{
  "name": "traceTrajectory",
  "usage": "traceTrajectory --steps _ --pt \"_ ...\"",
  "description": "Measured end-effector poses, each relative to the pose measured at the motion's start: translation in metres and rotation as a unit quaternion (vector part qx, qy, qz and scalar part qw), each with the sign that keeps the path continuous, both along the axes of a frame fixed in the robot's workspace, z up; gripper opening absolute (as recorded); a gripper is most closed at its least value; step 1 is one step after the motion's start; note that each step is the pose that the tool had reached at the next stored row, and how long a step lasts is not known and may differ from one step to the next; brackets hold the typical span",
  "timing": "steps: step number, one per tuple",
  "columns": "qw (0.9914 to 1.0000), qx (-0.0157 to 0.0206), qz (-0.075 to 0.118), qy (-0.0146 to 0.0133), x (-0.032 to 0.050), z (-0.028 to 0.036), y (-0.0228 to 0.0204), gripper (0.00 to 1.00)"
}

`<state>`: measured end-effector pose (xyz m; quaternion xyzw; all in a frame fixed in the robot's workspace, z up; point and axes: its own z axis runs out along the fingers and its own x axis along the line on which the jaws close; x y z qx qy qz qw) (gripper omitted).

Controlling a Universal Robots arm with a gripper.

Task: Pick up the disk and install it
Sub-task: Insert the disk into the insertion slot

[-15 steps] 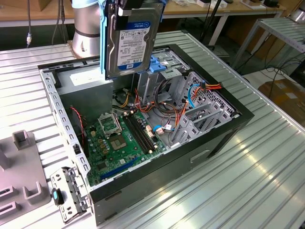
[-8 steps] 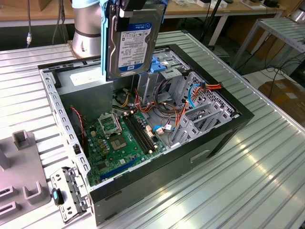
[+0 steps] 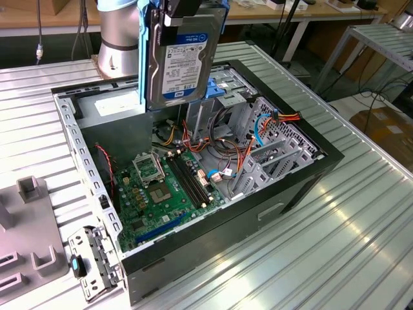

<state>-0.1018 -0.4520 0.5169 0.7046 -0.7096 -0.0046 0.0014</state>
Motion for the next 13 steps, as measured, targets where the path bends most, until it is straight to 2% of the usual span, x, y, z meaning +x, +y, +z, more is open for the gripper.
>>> traceTrajectory --steps 2,5,6,13 --pt "1.0 0.0 0.0 0.0 0.0 0.0 -0.002 0.37" --pt "1.0 0.0001 0.0 -0.0001 0.0 -0.0002 -0.0102 0.37" --pt "1.0 0.0 0.0 0.0 0.0 -0.0001 -0.0117 0.37" --pt "1.0 0.0 0.0 0.0 0.0 -0.0002 -0.0133 0.37"
